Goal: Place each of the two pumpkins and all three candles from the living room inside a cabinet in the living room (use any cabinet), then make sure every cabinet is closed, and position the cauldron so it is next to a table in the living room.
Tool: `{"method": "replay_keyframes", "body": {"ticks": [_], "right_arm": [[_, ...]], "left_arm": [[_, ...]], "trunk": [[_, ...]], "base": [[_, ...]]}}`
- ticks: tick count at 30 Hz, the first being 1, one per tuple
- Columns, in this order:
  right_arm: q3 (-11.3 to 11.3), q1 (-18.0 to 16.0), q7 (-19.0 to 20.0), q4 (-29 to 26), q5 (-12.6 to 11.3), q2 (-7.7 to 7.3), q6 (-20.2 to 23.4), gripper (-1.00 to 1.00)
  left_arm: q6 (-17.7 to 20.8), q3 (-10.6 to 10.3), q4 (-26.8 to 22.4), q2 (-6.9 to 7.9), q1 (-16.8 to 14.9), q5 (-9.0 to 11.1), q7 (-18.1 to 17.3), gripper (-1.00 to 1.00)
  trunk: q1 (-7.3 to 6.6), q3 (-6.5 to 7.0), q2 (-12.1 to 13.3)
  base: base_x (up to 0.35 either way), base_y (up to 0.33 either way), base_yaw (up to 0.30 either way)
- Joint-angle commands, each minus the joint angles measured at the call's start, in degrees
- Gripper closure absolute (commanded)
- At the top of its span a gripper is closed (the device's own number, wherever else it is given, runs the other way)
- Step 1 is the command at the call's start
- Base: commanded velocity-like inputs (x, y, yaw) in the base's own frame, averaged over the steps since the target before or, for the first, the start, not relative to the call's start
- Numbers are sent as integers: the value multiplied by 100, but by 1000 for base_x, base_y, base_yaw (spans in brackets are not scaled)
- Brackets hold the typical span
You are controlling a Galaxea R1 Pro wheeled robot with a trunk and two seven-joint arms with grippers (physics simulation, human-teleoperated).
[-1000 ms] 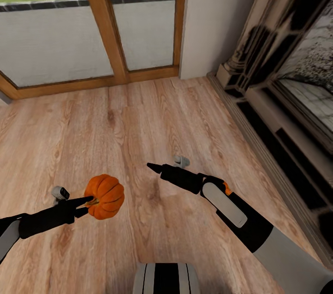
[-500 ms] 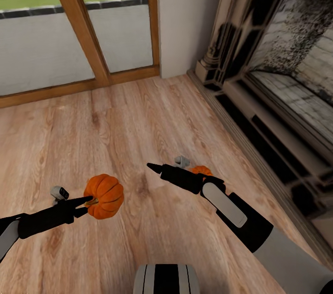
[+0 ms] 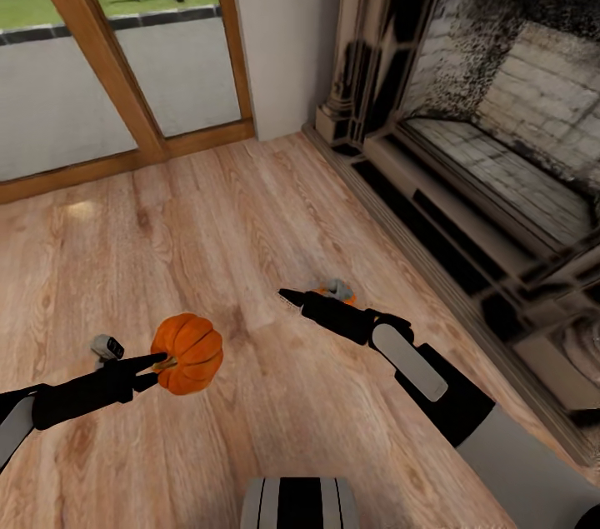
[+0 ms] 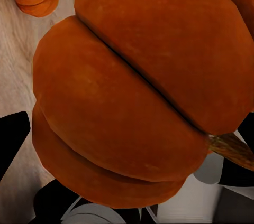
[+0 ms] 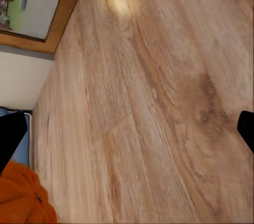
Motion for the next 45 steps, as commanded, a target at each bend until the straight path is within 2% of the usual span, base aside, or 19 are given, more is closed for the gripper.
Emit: {"method": "replay_keyframes", "body": {"ticks": [1,5,9,24,28,32,39,40,41,45], "right_arm": [[-27,-4,-10,50,-58,-3,2,-100],[-221,1,37,296,-82,-3,23,-100],[-287,2,47,412,-92,-35,53,-100],[-298,2,66,477,-180,-202,65,-100],[-298,2,97,582,-200,-210,65,-100],[-298,2,363,786,-214,-211,65,-100],[-301,2,377,836,-202,-199,36,-100],[-268,-31,410,869,-169,-166,3,-100],[-242,-19,442,901,-138,-133,-29,-100],[-249,-4,440,1030,-7,-200,-149,-100]], "left_arm": [[27,2,-1,2,0,10,-1,100],[27,2,4,2,0,10,-1,100],[27,2,5,2,0,10,-1,100],[27,10,38,2,0,11,-4,100],[27,11,58,2,-1,10,-7,100],[27,11,65,2,0,16,-8,100],[11,22,89,-7,0,18,-2,100],[27,54,57,-34,34,47,-42,100],[27,85,25,1,66,85,-81,100],[27,182,13,39,192,224,-237,100]], "trunk": [[-1,3,-2],[-1,28,-2],[-1,54,-2],[-1,148,-2],[-1,173,-2],[-1,198,-2],[-1,213,-2],[-1,213,-2],[-1,213,-2],[-1,213,-2]], "base": [[-6,0,-231],[-2,0,-232],[0,0,-235],[-36,0,-237],[-4,0,-239],[0,0,-239],[56,19,-85],[0,0,0],[0,0,0],[0,0,0]]}}
